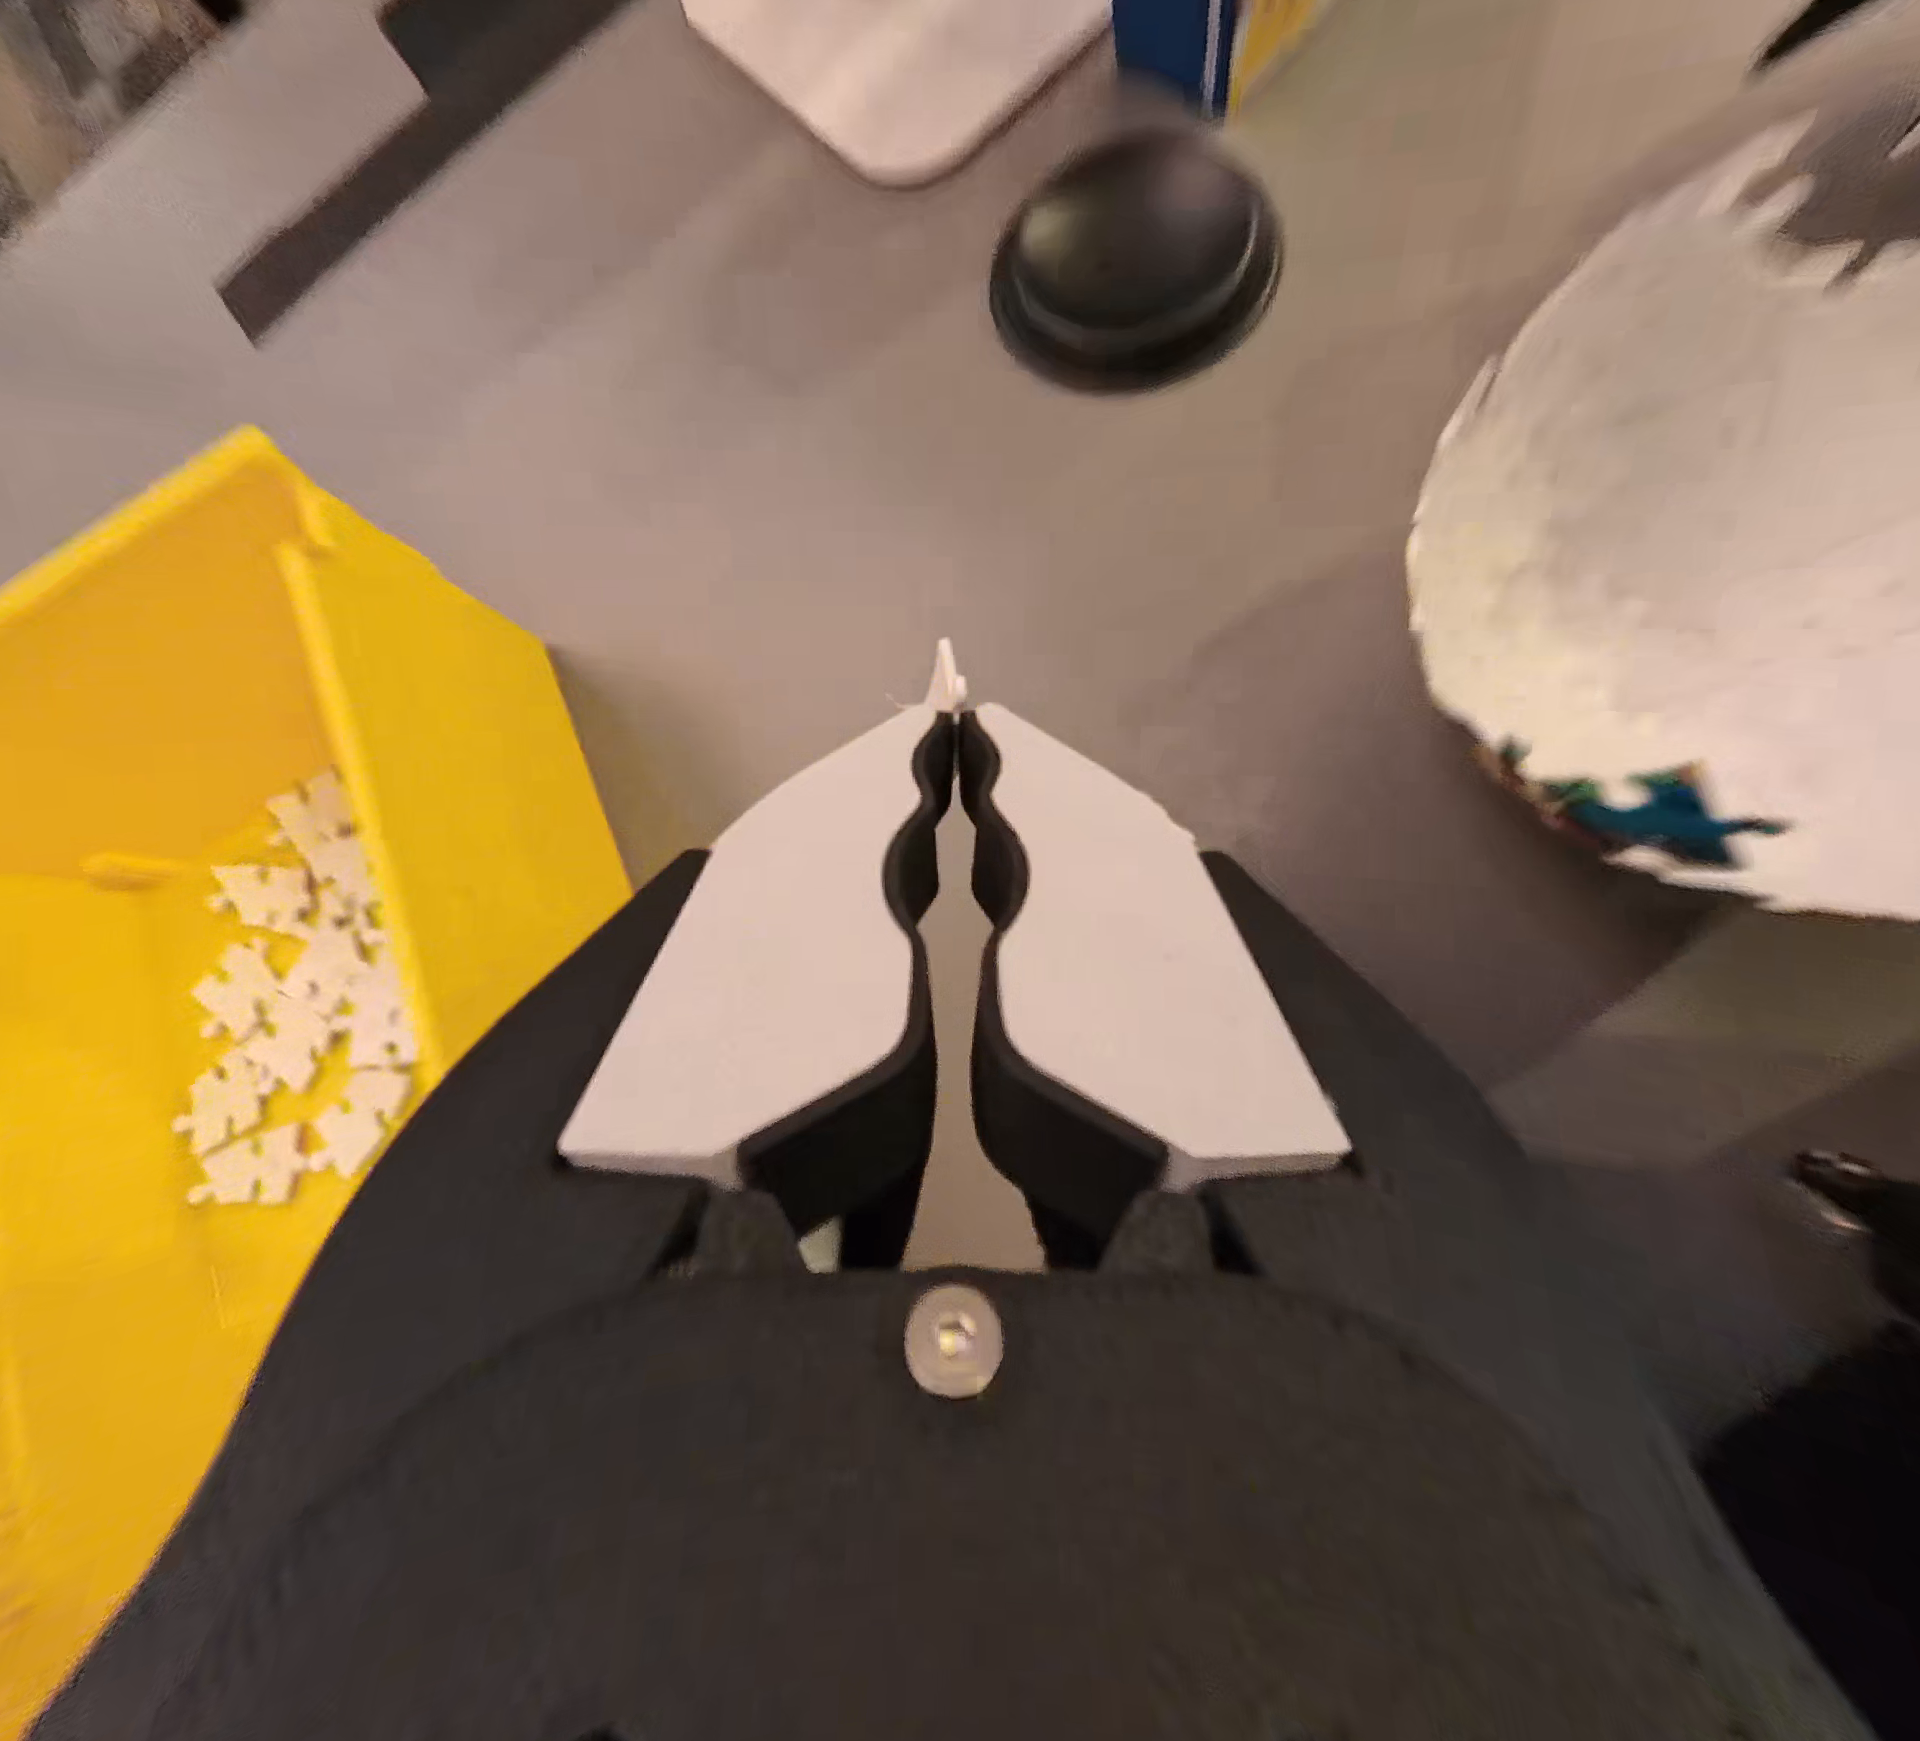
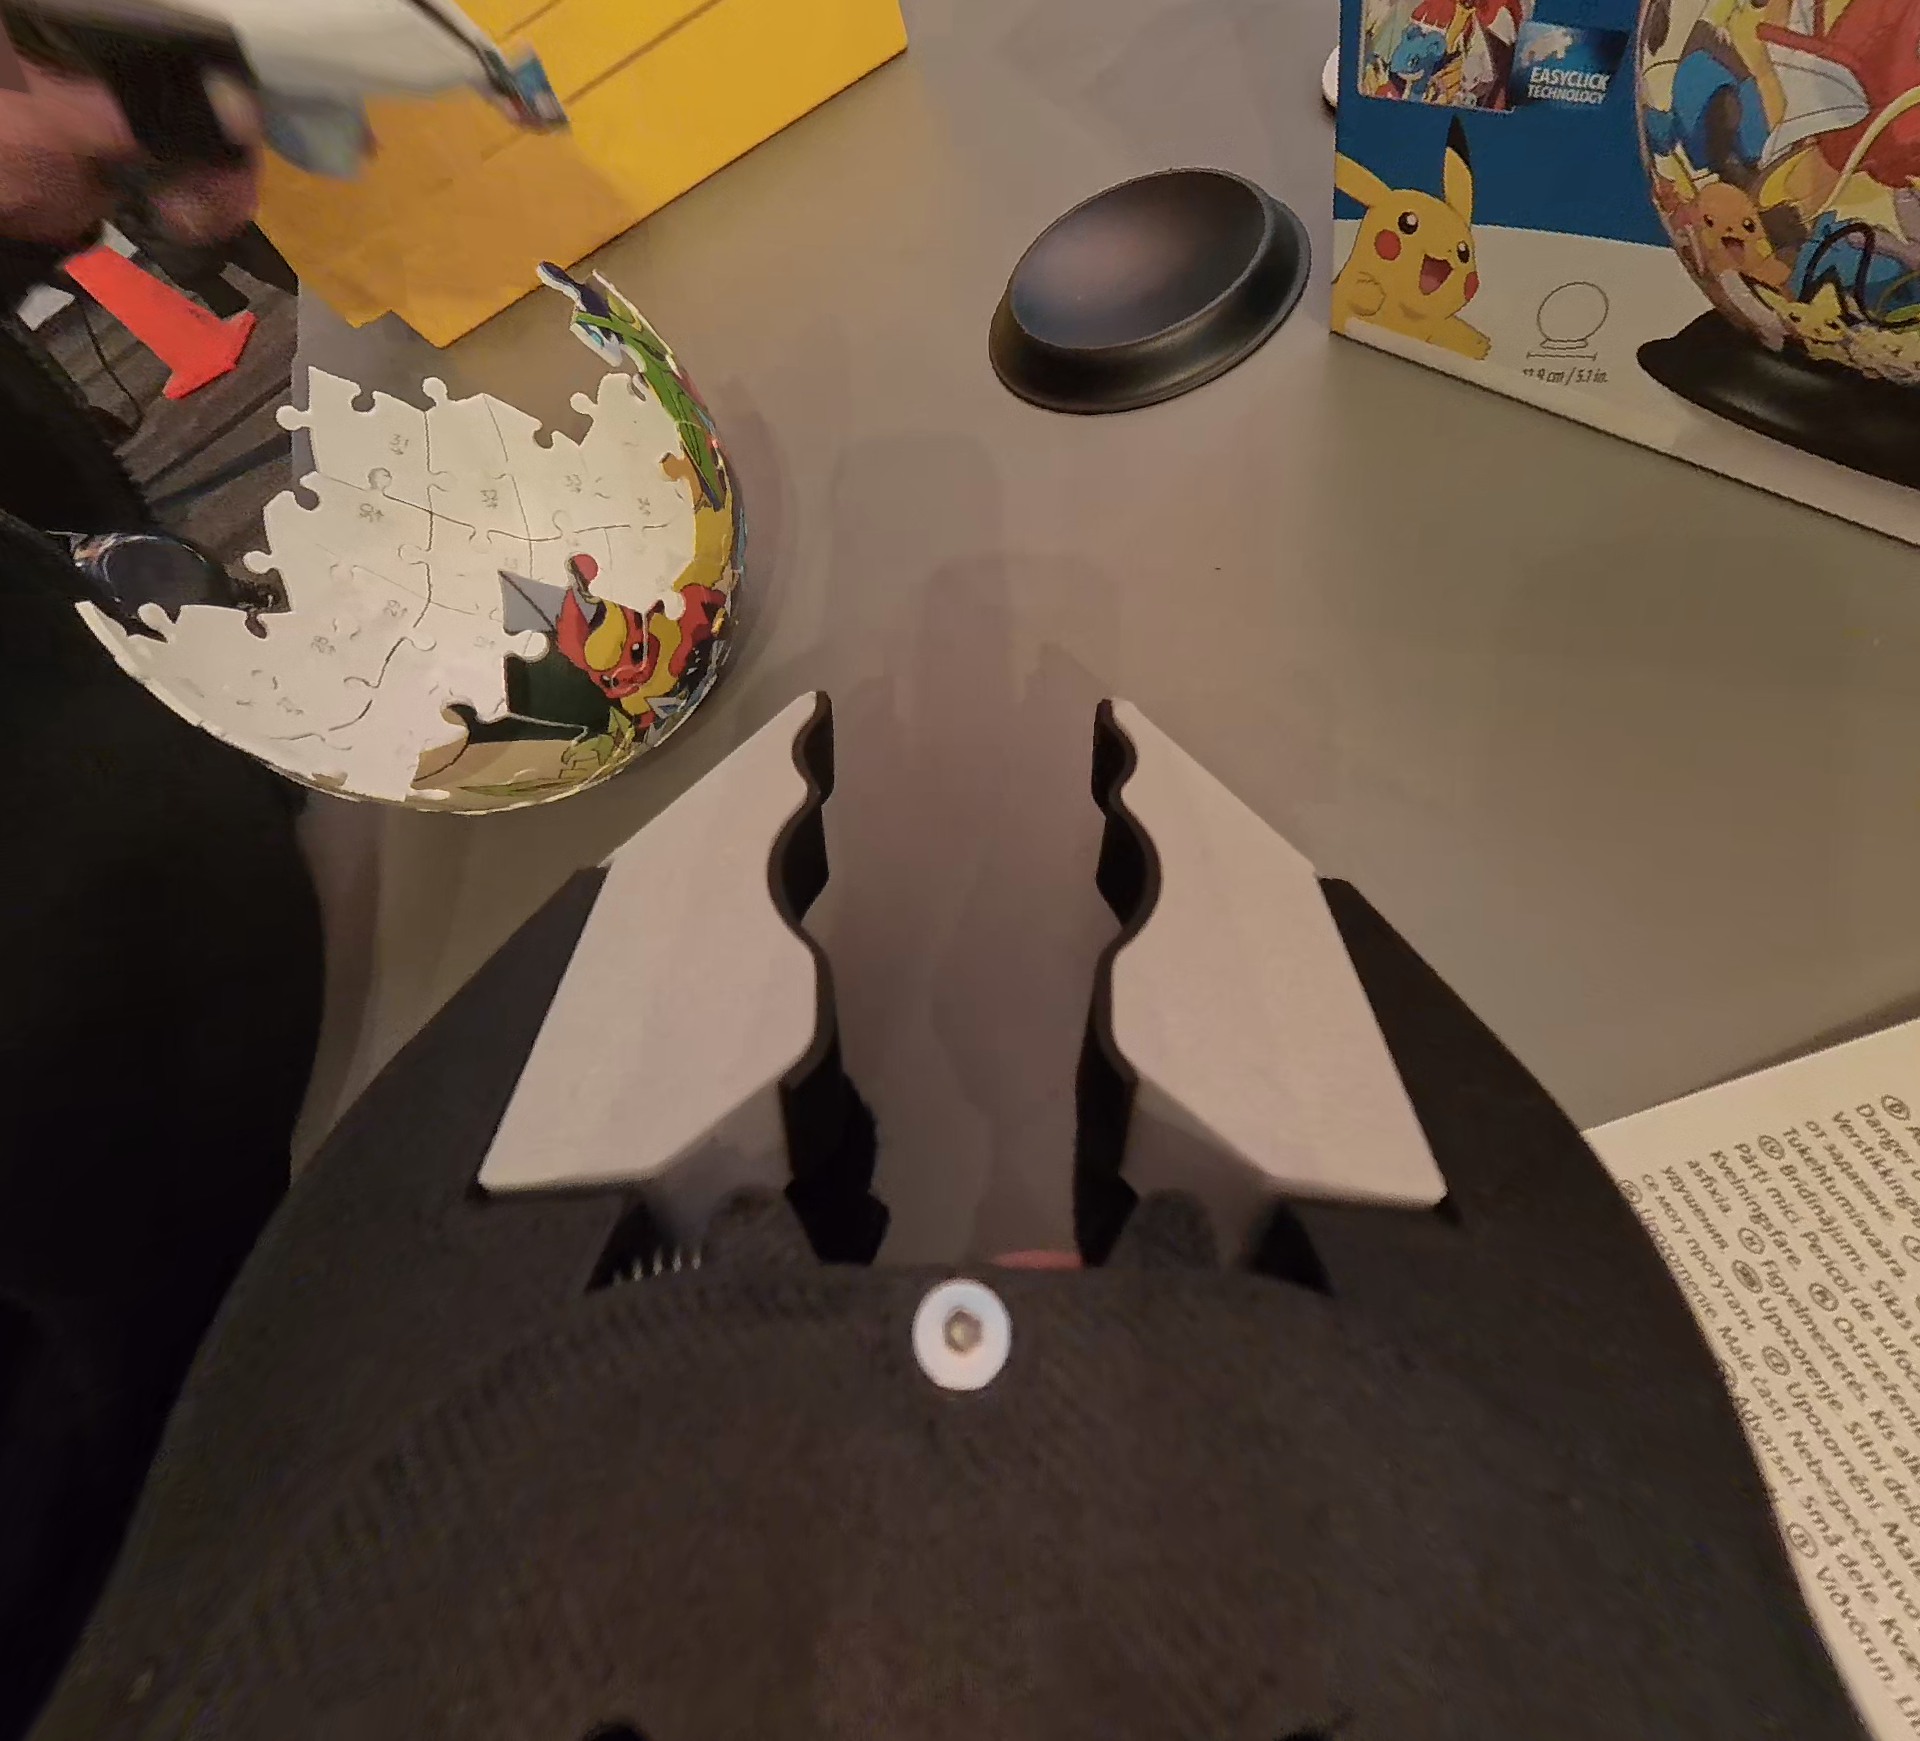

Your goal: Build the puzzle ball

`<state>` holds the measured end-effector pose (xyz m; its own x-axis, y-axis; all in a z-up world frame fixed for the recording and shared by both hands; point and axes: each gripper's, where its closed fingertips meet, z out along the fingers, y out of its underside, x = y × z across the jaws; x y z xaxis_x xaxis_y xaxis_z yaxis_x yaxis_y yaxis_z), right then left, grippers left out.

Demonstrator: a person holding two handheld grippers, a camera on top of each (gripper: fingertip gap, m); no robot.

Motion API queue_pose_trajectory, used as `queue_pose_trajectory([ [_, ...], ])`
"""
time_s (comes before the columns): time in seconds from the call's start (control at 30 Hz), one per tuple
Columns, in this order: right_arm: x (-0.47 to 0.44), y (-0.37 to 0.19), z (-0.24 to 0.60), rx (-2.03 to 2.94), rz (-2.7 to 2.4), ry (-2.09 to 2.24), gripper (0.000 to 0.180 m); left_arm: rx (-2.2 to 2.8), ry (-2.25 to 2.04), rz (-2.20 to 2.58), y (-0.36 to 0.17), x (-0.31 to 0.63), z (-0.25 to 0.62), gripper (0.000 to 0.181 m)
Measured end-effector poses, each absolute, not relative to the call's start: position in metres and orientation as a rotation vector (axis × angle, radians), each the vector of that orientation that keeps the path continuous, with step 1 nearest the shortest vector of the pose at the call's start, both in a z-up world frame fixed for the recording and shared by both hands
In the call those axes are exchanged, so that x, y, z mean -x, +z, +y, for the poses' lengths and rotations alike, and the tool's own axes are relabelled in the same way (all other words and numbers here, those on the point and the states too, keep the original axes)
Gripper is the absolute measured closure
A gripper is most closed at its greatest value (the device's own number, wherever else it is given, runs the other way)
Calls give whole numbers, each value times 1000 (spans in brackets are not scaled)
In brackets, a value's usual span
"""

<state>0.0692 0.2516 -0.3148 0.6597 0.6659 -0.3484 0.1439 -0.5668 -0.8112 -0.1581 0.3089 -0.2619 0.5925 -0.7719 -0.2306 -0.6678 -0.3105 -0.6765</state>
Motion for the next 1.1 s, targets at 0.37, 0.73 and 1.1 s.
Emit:
queue_pose_trajectory([
  [0.37,-71,-316,254,2095,-606,834,131,2185,-169,1200,-336,161,292,166],
  [0.73,-73,-317,256,2105,-580,833,132,1998,-591,1015,-252,157,260,155],
  [1.1,-75,-320,258,2126,-567,812,133,1960,-253,814,-200,324,304,157],
])
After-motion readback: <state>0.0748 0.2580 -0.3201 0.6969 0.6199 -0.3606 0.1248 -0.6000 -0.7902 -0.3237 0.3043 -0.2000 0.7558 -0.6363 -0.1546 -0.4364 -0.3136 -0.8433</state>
